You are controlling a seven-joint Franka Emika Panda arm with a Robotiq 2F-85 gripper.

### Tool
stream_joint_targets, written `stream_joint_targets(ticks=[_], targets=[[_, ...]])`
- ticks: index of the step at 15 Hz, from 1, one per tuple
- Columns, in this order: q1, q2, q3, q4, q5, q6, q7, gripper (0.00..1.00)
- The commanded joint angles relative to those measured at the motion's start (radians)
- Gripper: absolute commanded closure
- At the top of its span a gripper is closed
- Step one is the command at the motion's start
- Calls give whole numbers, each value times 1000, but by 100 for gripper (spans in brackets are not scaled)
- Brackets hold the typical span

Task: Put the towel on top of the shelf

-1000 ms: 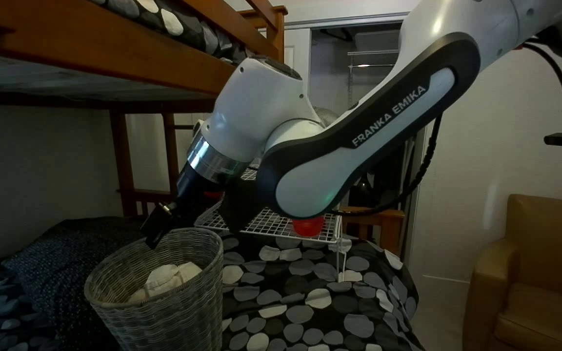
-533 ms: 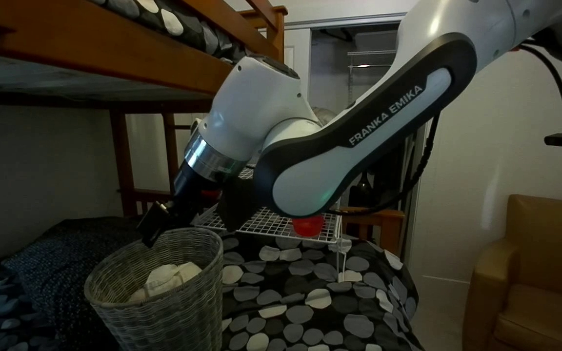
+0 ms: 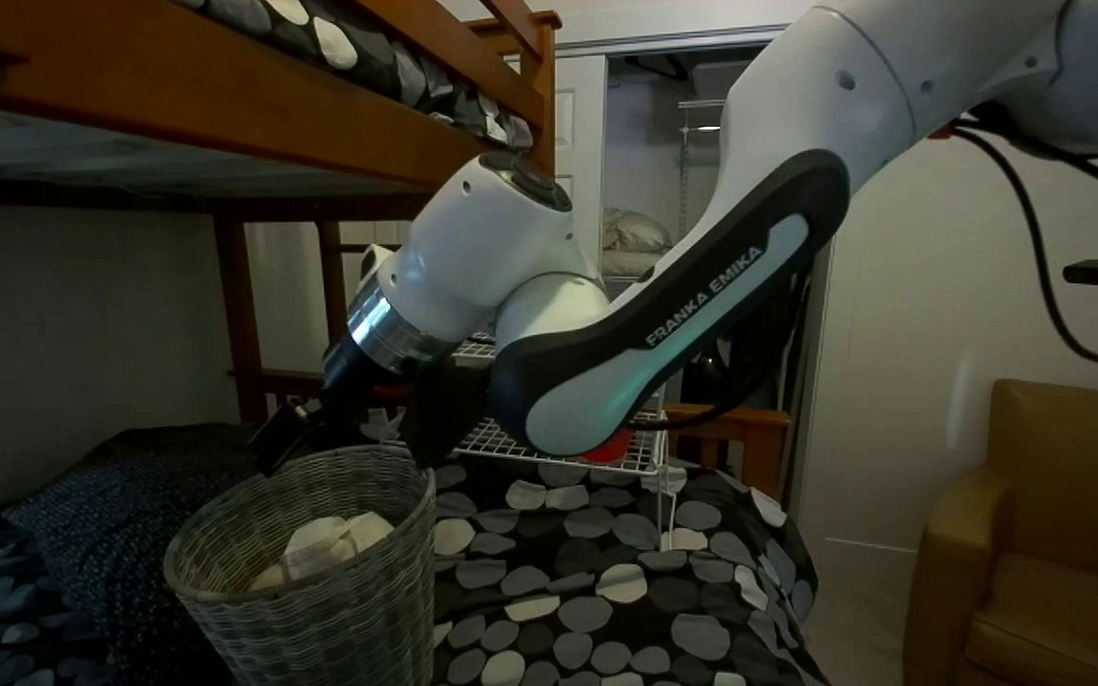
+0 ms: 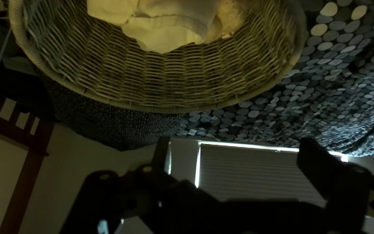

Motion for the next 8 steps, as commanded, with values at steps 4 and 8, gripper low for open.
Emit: stream_joint_targets(ticks=[4, 8], targets=[[121, 237, -97, 250, -17, -175, 98, 0], [143, 290, -108, 295, 122, -303, 17, 0]])
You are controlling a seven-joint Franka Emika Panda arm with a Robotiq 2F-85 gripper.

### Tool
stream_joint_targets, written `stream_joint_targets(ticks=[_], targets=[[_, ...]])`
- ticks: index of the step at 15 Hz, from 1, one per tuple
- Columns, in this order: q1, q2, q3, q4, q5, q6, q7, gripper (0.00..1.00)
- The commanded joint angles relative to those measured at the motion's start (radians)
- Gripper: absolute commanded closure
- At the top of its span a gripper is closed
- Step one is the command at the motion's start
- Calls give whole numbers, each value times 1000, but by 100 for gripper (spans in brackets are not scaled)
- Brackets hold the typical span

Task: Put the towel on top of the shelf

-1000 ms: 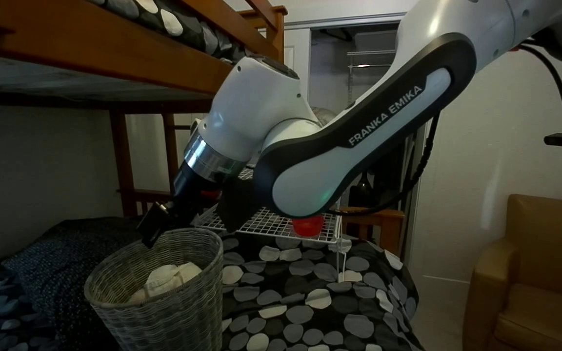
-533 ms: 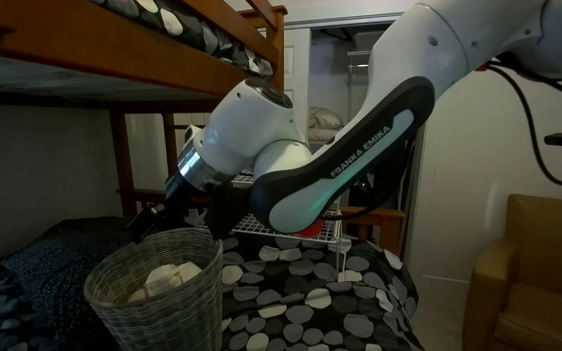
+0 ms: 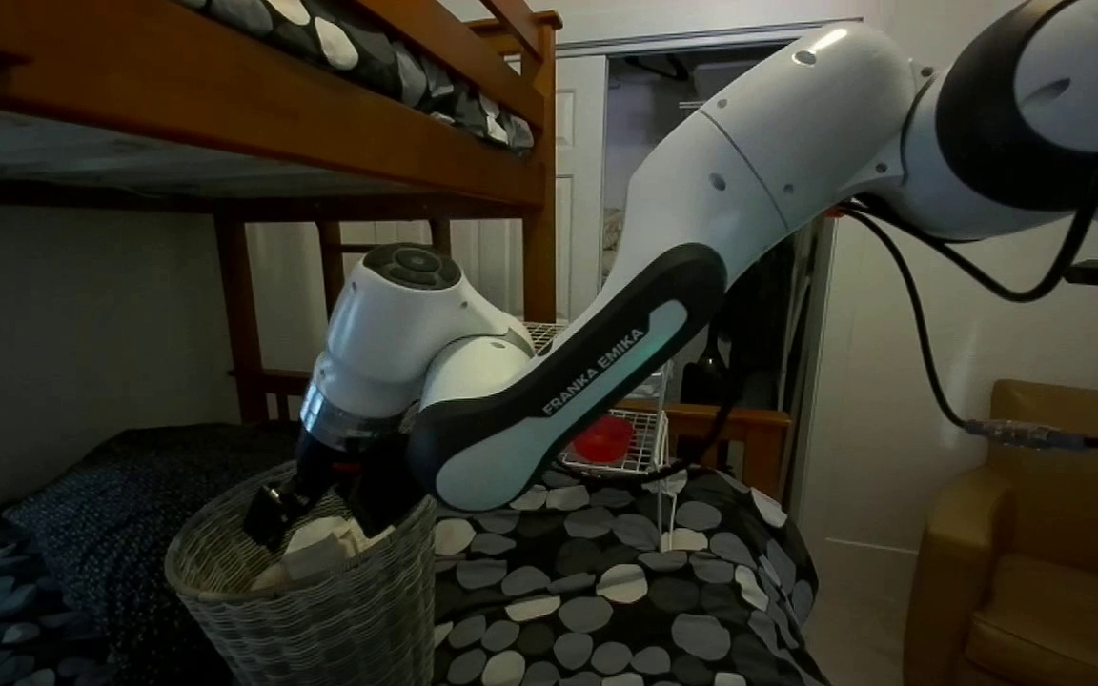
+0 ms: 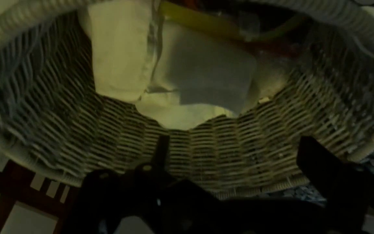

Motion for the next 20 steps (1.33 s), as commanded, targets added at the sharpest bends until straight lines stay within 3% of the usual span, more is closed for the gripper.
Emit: stream_joint_targets(ticks=[1, 2, 4, 8, 12, 13, 15, 20], targets=[[26, 38, -22, 36, 150, -47, -119, 0], [64, 20, -70, 18, 143, -8, -89, 0], [66, 30, -75, 25, 187, -9, -135, 0], [98, 86, -112, 89, 276, -118, -197, 0], [140, 165, -174, 186, 290, -129, -195, 0], [129, 182, -161, 204, 317, -146, -227, 25], [120, 212, -142, 235, 360, -180, -275, 32], [115, 260, -115, 293, 442, -247, -360, 72]])
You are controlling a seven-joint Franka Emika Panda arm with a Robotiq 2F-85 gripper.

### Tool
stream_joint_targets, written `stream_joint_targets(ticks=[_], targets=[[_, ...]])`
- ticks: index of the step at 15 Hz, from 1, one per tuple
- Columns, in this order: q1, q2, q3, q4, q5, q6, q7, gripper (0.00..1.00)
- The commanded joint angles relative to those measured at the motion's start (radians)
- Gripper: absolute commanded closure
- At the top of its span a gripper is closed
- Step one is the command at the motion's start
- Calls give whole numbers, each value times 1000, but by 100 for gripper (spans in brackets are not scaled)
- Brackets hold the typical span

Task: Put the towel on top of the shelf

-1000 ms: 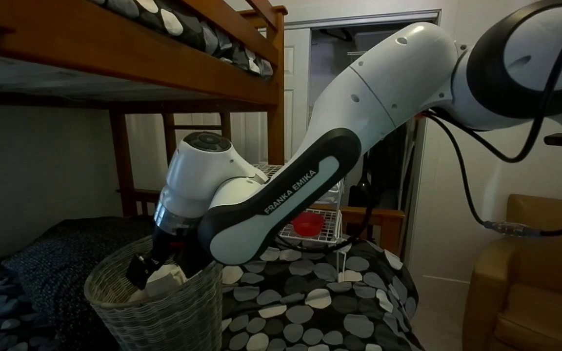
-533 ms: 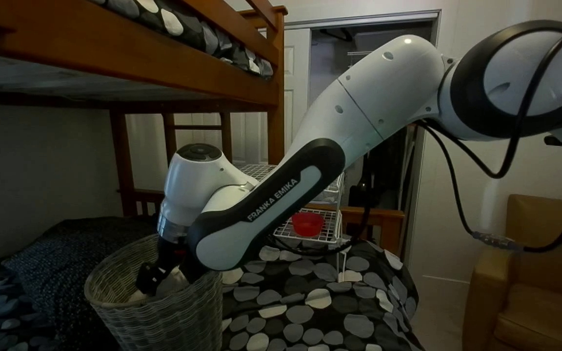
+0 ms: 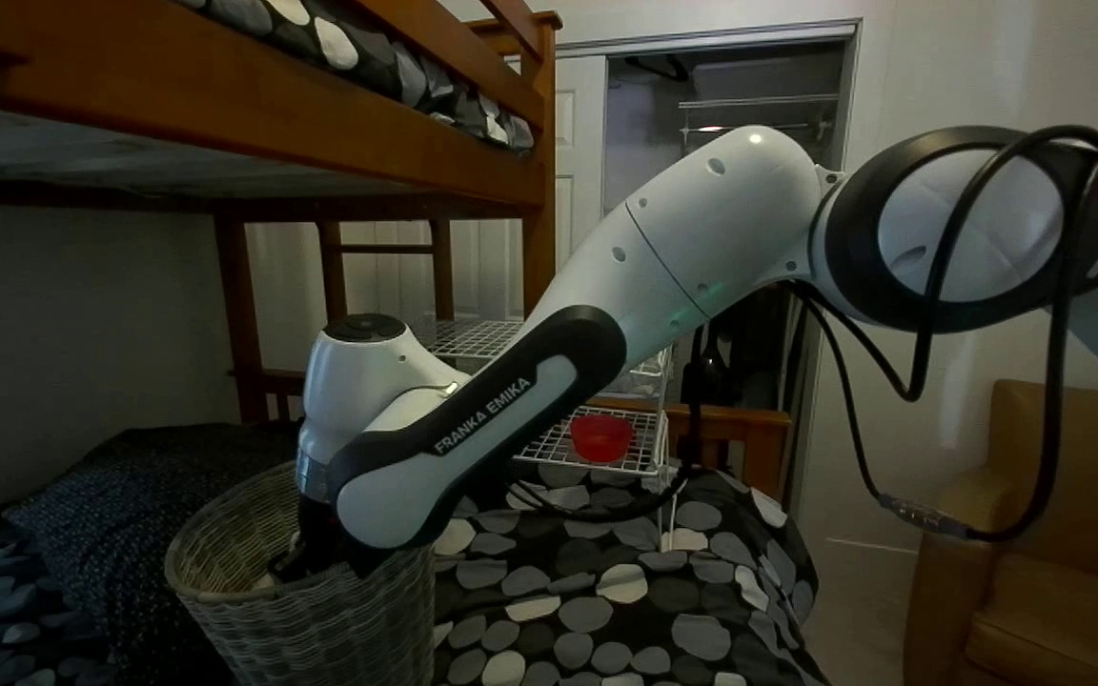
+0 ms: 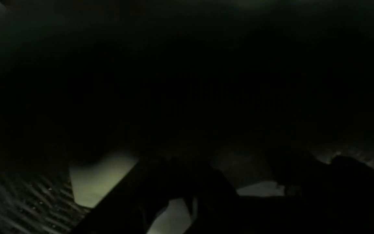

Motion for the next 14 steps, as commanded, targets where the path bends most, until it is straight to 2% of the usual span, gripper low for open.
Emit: stream_joint_targets(ticks=[1, 3, 4, 8, 10, 14], targets=[[1, 37, 11, 52, 63, -50, -57, 81], [-2, 42, 12, 61, 82, -53, -62, 96], [-3, 42, 12, 62, 90, -53, -66, 99], [-14, 17, 21, 31, 118, -9, -66, 99], [-39, -32, 45, -31, 112, 46, -55, 99], [-72, -188, 18, -239, 104, 302, 73, 99]])
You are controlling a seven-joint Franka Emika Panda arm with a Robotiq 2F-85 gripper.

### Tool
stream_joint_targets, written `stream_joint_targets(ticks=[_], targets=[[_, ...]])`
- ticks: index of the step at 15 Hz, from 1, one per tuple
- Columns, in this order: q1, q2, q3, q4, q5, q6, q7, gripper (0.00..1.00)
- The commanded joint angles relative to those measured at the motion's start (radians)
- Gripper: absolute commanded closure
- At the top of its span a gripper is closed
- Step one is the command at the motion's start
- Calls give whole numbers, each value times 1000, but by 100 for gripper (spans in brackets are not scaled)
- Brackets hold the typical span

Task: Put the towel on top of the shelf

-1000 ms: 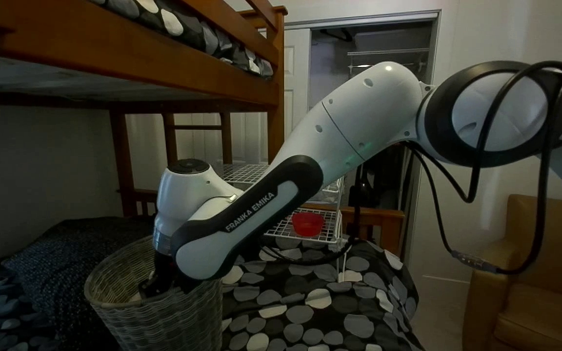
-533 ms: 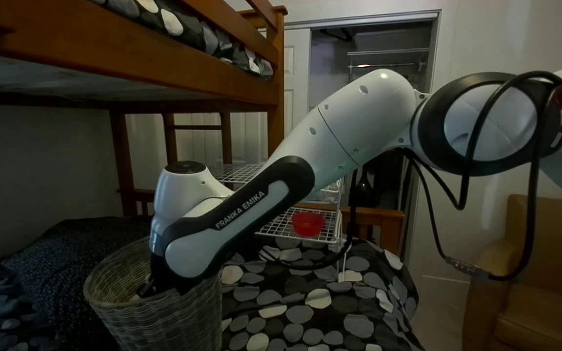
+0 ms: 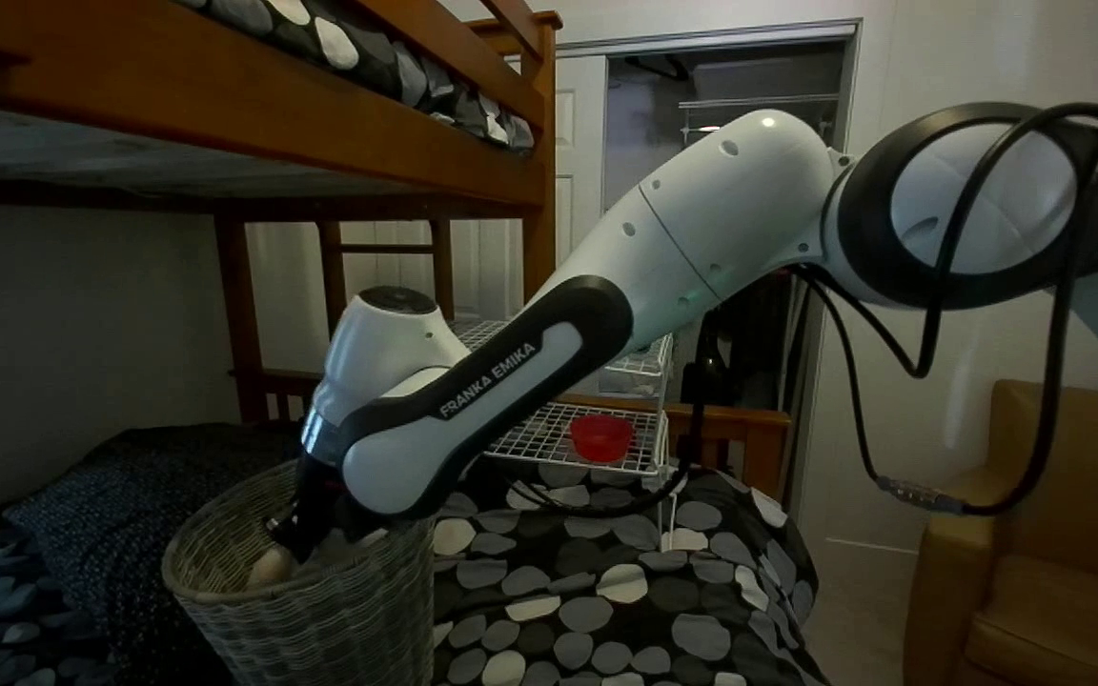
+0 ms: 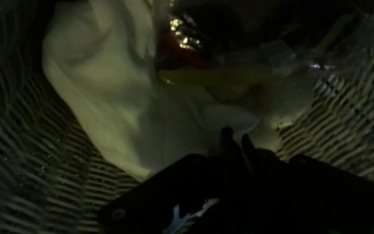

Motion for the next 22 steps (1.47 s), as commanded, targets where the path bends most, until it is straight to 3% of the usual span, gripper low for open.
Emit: stream_joint_targets(ticks=[1, 3, 4, 6, 10, 15, 16, 17, 19, 22], targets=[[-32, -174, -20, -242, 12, 215, 124, 99], [17, -245, -103, -336, 44, 283, 156, 99], [9, -276, -111, -386, -1, 331, 228, 99], [74, -347, -219, -485, -24, 400, 342, 99], [276, -485, -524, -661, -99, 580, 479, 99], [507, -545, -909, -664, 34, 680, 291, 99], [588, -618, -964, -737, -36, 665, 261, 99], [466, -526, -861, -640, -22, 655, 322, 97], [542, -570, -936, -678, -27, 655, 287, 99], [591, -545, -1056, -619, 52, 692, 277, 99]])
